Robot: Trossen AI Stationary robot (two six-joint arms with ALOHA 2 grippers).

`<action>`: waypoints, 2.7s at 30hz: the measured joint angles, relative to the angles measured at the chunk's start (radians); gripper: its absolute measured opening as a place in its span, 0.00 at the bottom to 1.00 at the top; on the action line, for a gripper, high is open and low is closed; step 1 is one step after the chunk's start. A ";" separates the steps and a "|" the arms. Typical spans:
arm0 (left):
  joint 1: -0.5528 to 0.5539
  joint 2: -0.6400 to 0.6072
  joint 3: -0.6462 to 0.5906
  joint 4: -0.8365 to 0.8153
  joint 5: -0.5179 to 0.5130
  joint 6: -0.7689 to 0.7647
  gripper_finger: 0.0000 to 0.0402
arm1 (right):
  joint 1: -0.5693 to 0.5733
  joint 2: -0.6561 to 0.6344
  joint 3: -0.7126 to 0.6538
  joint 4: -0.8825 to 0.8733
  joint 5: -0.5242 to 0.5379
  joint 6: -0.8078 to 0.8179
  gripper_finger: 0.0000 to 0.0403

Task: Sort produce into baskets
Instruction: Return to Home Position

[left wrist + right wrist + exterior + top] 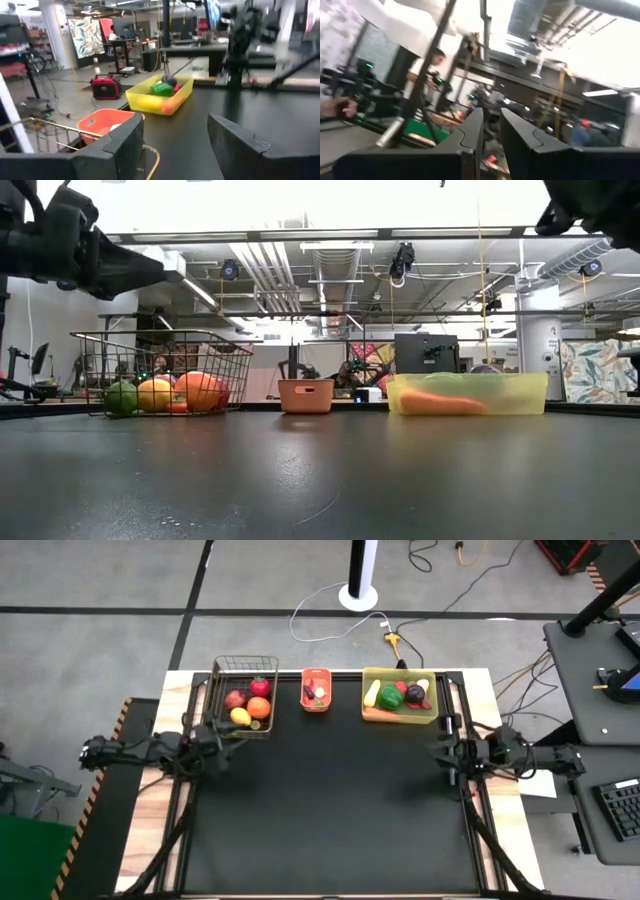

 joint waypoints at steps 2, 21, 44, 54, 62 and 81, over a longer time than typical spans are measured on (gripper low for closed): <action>0.000 0.004 0.000 -0.014 0.001 0.051 0.51 | 0.000 0.004 0.000 -0.021 0.064 -0.009 0.14; 0.000 0.037 0.000 -0.016 0.003 0.072 0.51 | -0.001 0.112 0.001 -0.158 0.151 0.289 0.14; 0.000 0.050 0.000 -0.016 0.004 0.072 0.51 | 0.000 0.113 0.001 -0.156 0.151 0.289 0.14; 0.000 0.052 0.000 -0.016 0.004 0.072 0.51 | 0.000 0.113 0.001 -0.156 0.151 0.289 0.14; 0.000 0.052 0.000 -0.016 0.004 0.072 0.51 | 0.000 0.113 0.001 -0.157 0.151 0.289 0.14; 0.000 0.052 0.000 -0.016 0.004 0.072 0.51 | 0.000 0.113 0.001 -0.157 0.151 0.289 0.14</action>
